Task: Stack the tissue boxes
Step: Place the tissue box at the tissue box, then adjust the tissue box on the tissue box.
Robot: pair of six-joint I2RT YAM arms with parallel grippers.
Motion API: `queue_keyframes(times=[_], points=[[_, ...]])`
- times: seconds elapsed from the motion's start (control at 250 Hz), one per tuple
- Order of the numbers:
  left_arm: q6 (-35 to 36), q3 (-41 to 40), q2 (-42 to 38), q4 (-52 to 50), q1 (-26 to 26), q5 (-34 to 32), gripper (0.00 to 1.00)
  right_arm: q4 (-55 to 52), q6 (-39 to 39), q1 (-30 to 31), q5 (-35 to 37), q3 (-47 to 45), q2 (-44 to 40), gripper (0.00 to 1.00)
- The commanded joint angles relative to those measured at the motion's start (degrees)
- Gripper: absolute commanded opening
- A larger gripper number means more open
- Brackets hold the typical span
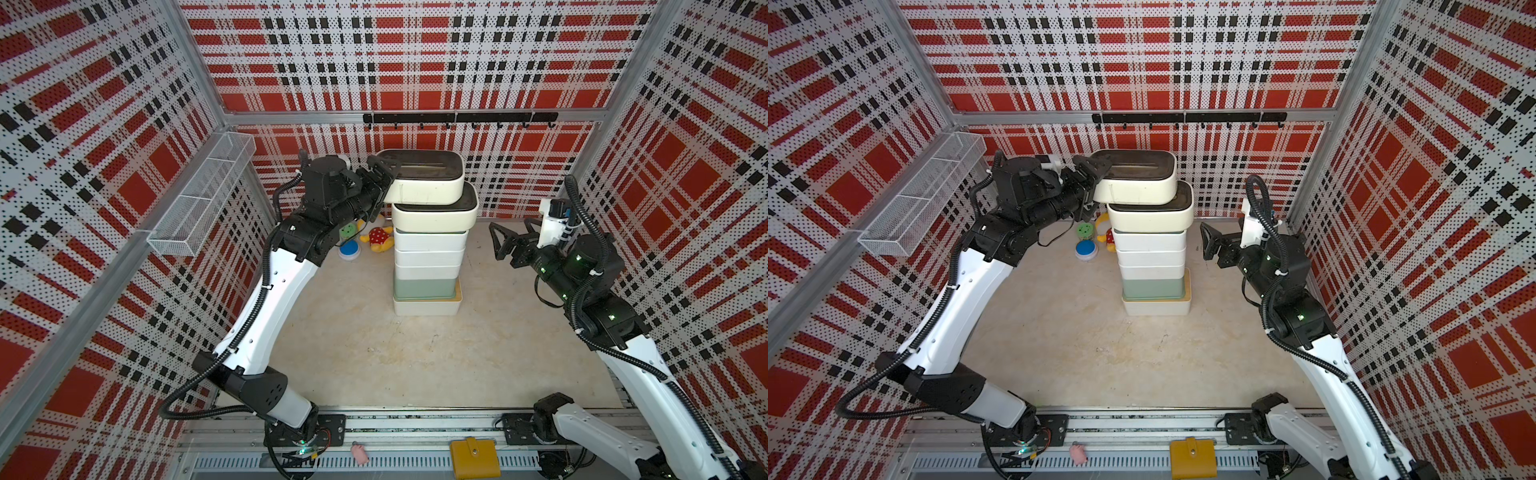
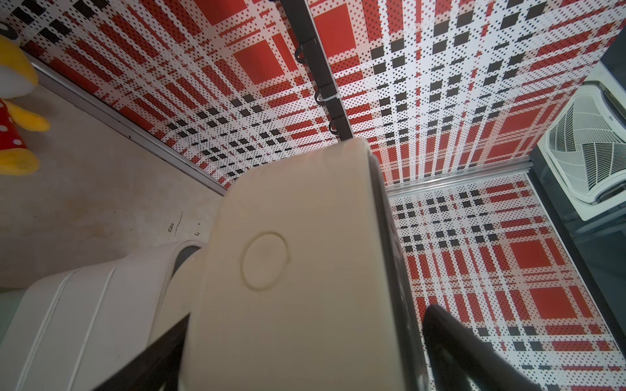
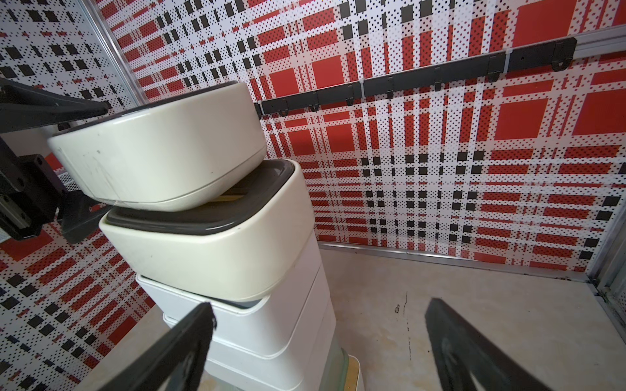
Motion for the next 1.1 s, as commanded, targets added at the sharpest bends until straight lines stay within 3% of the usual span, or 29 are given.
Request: queue_keyframes(times=[0.0, 1.096], points=[[1.1, 2.1, 0.5, -0.4, 0.4, 0.4, 0.99, 3.1, 0.2, -0.3, -0.4, -0.2, 0.3, 1.00], [2.8, -3.8, -5.2, 2.2, 4.9, 4.5, 0.99, 2.5, 2.8, -0.3, -3.0, 2.9, 1.7, 1.00]])
